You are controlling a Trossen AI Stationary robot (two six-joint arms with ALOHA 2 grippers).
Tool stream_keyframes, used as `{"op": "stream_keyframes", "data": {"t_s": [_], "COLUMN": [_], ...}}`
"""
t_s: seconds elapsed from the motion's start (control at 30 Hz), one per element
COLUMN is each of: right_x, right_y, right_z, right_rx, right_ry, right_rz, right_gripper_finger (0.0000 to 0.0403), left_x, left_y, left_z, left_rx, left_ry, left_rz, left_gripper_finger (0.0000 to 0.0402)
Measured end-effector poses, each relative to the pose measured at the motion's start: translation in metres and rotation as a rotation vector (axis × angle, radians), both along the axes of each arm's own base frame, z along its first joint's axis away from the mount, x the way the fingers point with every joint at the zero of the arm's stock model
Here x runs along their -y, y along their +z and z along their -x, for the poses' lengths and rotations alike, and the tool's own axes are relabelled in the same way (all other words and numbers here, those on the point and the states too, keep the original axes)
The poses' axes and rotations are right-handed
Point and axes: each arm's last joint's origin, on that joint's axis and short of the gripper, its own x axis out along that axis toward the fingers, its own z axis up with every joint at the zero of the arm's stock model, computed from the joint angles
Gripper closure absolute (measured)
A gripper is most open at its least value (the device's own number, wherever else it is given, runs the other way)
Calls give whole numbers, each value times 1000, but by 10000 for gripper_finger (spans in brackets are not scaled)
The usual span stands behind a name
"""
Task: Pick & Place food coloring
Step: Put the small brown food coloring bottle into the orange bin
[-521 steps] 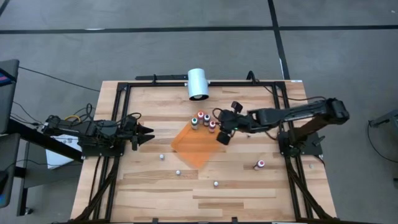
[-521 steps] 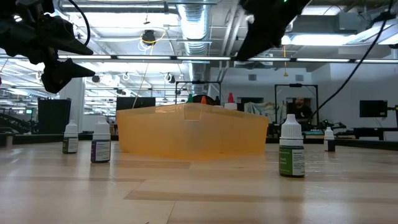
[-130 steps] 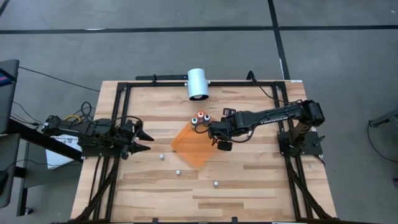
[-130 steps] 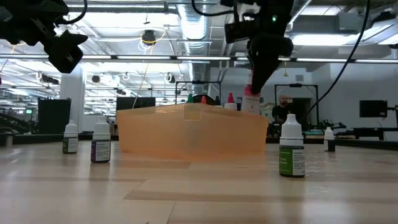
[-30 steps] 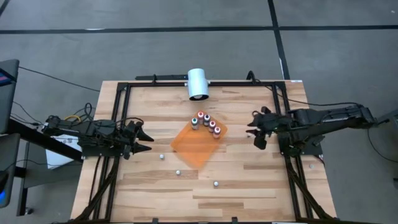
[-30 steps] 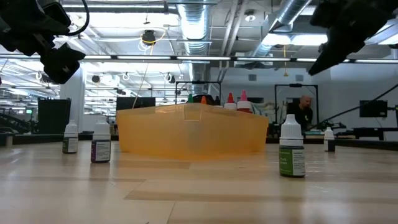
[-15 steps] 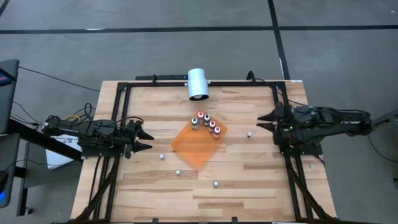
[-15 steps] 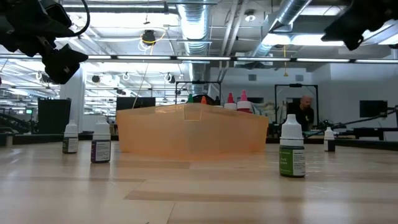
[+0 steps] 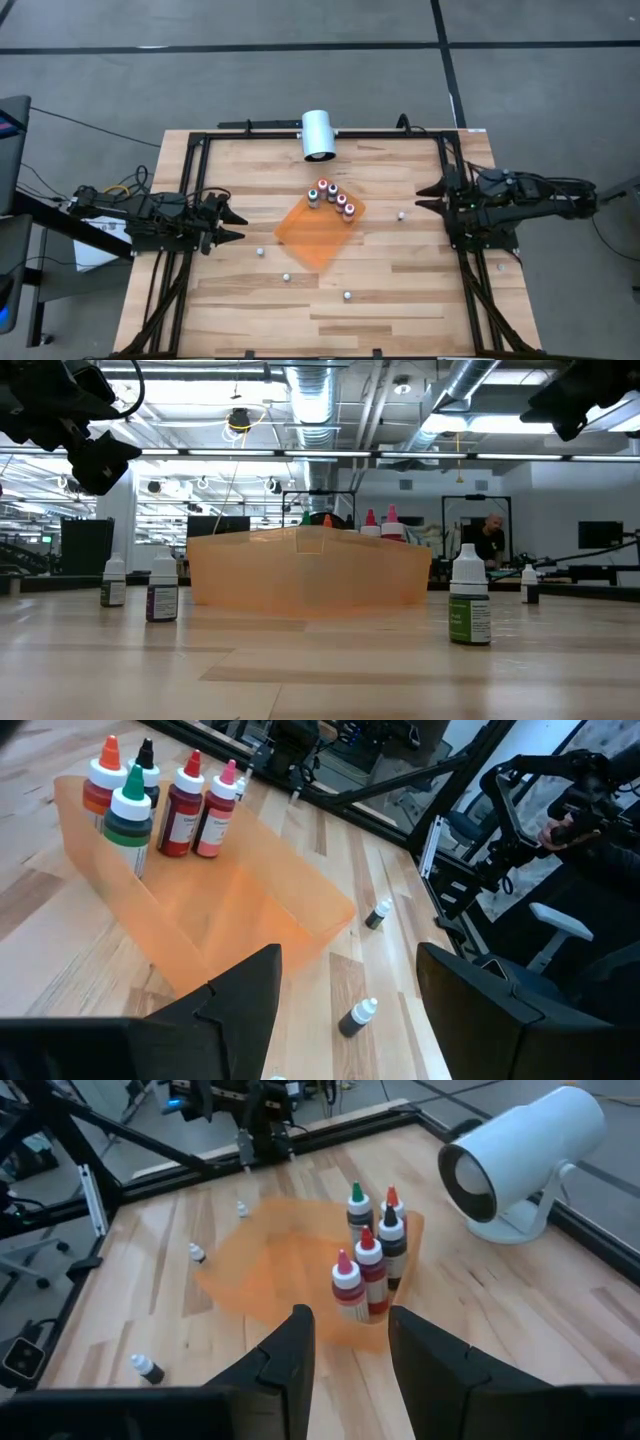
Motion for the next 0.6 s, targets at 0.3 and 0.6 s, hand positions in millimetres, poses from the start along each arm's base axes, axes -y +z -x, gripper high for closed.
{"op": "stream_keyframes", "data": {"t_s": [0.3, 0.6], "right_x": [-3, -7], "right_y": [-14, -56], "right_z": [-23, -42], "right_rx": [-121, 26], "right_ry": [1, 52], "right_rz": [-62, -193], "right_gripper_finger": [285, 285], "left_x": [0, 0], "left_y": [0, 0], "left_z": [0, 0], "left_rx": [0, 0], "left_ry": [0, 0], "left_rz": [0, 0], "left_gripper_finger": [178, 178]}}
